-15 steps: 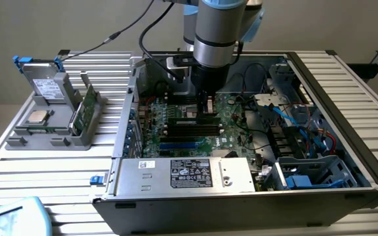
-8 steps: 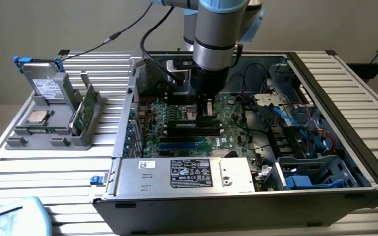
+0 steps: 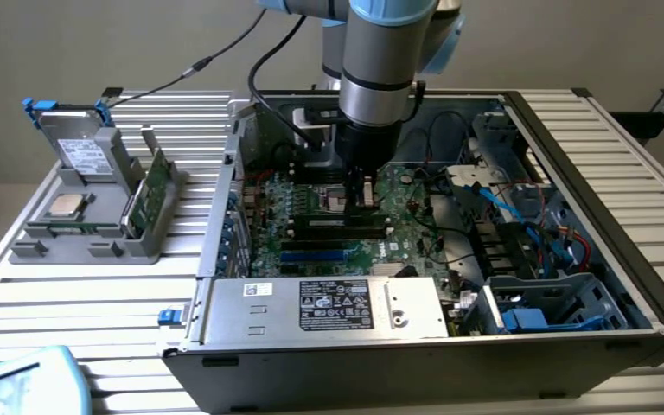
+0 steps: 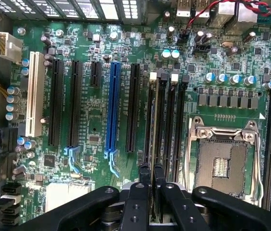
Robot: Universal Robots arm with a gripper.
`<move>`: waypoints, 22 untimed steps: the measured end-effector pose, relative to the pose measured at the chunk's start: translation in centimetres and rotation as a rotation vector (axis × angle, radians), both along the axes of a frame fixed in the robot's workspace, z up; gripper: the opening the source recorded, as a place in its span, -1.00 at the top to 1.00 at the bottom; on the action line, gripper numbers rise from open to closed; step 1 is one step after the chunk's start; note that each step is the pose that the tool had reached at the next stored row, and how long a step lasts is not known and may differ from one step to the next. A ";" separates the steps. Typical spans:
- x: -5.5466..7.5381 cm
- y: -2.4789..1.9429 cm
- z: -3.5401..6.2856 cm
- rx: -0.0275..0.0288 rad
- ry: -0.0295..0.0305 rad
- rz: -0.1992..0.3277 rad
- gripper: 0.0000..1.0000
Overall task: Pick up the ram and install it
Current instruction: 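Insert the ram into the slot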
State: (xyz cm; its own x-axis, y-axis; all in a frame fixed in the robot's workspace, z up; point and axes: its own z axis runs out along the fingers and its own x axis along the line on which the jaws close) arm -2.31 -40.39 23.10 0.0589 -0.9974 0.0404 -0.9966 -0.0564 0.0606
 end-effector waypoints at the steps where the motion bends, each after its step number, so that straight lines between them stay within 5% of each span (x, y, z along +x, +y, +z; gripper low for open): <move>1: 0.0 0.00 -0.03 -0.0016 0.0003 0.000 0.72; 9: 0.0 0.00 -0.20 -0.0127 0.0063 0.000 0.72; 22: 0.0 0.02 -0.21 -0.0128 -0.0009 0.000 0.72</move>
State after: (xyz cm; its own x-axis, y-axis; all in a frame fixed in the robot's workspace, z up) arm -2.30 -40.37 22.89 0.0586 -0.9969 0.0532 -0.9966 -0.0554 0.0604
